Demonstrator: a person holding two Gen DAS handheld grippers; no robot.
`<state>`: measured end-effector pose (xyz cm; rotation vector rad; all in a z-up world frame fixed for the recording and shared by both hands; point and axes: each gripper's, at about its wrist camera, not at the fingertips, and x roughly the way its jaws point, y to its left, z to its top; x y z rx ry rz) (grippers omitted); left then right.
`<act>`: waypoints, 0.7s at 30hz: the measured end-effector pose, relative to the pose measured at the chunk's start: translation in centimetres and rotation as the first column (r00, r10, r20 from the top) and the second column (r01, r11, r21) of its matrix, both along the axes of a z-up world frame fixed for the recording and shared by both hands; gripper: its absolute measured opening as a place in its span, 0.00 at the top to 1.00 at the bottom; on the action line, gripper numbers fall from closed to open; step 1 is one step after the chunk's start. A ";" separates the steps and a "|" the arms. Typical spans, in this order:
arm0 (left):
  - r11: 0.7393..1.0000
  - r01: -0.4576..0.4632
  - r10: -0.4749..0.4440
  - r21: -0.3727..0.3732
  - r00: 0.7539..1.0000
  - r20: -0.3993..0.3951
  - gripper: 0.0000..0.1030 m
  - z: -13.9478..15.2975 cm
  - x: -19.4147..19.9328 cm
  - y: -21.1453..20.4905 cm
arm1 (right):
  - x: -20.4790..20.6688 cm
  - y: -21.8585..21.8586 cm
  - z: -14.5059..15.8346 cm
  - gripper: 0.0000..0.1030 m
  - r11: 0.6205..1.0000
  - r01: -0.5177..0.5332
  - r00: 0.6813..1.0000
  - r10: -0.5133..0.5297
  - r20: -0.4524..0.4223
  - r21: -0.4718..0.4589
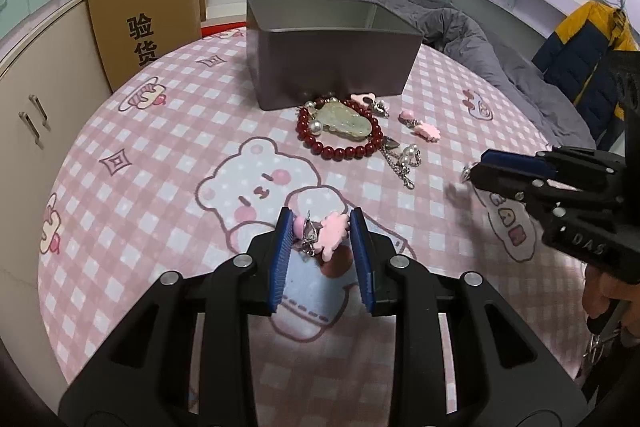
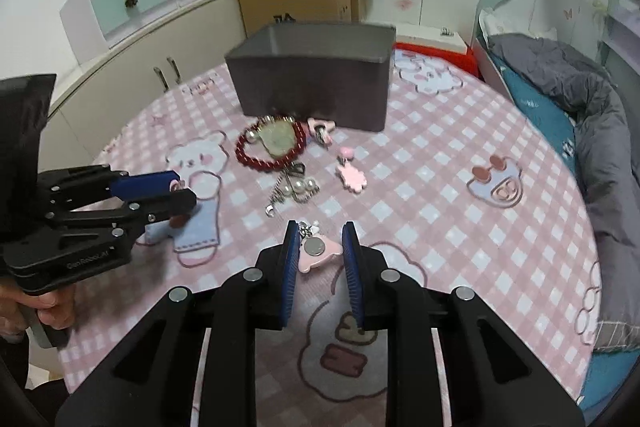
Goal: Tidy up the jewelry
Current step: 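Carry both pink charms over the grey box and open both tools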
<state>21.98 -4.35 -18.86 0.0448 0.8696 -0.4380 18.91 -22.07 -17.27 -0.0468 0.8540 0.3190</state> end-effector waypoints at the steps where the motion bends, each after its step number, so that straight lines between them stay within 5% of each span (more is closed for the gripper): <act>1: 1.000 -0.002 0.002 -0.004 1.000 0.005 0.72 0.2 -0.1 0.1 | -0.1 0.0 0.5 0.81 1.000 -0.005 1.000 0.005 0.009 0.005; 21: 0.997 -0.031 0.045 -0.064 0.973 0.228 0.72 9.6 0.9 2.2 | 0.5 0.7 10.1 0.81 0.998 -0.067 0.972 0.069 0.225 -0.016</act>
